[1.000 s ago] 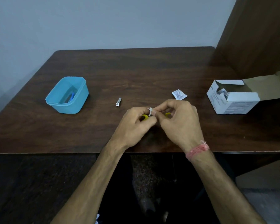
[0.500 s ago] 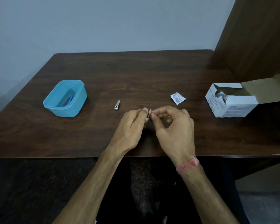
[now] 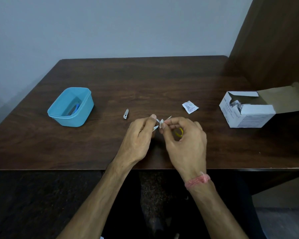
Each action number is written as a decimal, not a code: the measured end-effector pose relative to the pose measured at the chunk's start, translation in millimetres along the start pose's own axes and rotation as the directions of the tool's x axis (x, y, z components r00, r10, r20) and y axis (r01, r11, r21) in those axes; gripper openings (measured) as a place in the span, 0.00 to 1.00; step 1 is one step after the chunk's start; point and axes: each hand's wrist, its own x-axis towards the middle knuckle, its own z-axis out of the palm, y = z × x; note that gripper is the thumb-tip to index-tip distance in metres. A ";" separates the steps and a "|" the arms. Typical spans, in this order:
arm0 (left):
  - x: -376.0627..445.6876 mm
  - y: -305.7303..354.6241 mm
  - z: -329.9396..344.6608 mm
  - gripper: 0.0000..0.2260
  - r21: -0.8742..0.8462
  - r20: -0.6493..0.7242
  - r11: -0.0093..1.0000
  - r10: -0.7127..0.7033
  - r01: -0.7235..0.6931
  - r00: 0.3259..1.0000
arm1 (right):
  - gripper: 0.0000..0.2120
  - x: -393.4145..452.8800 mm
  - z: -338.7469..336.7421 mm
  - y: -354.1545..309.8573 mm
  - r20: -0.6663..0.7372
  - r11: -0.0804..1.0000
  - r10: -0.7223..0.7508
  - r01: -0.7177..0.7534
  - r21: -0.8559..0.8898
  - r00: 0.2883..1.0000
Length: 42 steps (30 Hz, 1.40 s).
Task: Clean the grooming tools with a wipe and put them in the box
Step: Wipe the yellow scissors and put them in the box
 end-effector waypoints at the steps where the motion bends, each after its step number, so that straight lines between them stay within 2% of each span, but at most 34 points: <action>1: -0.2 0.8 -0.1 0.25 0.007 0.005 1.000 0.003 -0.003 1.000 | 0.05 -0.6 -2.5 2.9 -0.012 1.000 -0.014 0.014 -0.028 1.000; 6: -1.0 5.7 2.3 0.25 0.088 0.029 0.996 0.012 -0.014 1.000 | 0.05 -1.9 -15.3 13.4 -0.024 0.998 0.037 -0.039 -0.057 0.999; 11: 1.2 1.1 -0.1 0.25 0.045 -0.016 0.999 -0.022 0.023 1.000 | 0.04 -0.6 1.5 -2.8 -0.026 0.999 -0.013 0.012 -0.038 1.000; 15: 3.1 -0.4 0.2 0.22 0.034 -0.033 0.999 -0.022 0.023 0.999 | 0.05 2.9 -8.6 9.3 -0.049 0.998 -0.008 0.005 -0.059 0.999; 19: 4.2 1.0 2.1 0.22 0.026 -0.030 0.999 -0.047 0.048 0.998 | 0.03 7.6 -19.6 20.7 -0.030 0.997 0.080 -0.079 0.027 0.996; 24: 4.2 -0.4 -3.1 0.26 -0.044 -0.034 0.999 -0.017 0.016 0.999 | 0.03 7.6 -9.5 13.4 -0.014 0.991 0.107 -0.105 0.081 0.994; 29: 5.8 -4.1 -3.0 0.25 -0.090 -0.041 0.996 -0.007 0.003 0.999 | 0.03 7.2 -5.9 6.9 -0.057 0.998 0.059 -0.057 0.039 0.997; 34: 6.6 -7.2 -4.1 0.24 -0.052 -0.054 0.998 0.032 -0.035 0.998 | 0.04 6.2 5.4 -4.1 -0.036 0.996 -0.075 0.072 -0.061 0.997; 38: 5.5 -6.6 -3.9 0.24 -0.108 -0.038 0.994 -0.017 0.013 0.999 | 0.04 11.5 -3.9 2.9 -0.087 0.995 -0.058 0.051 -0.083 0.994; 42: 7.1 -8.0 -3.0 0.25 -0.073 -0.036 0.997 0.026 -0.028 0.999 | 0.04 10.7 1.4 -2.6 -0.020 0.983 -0.138 0.134 -0.124 0.990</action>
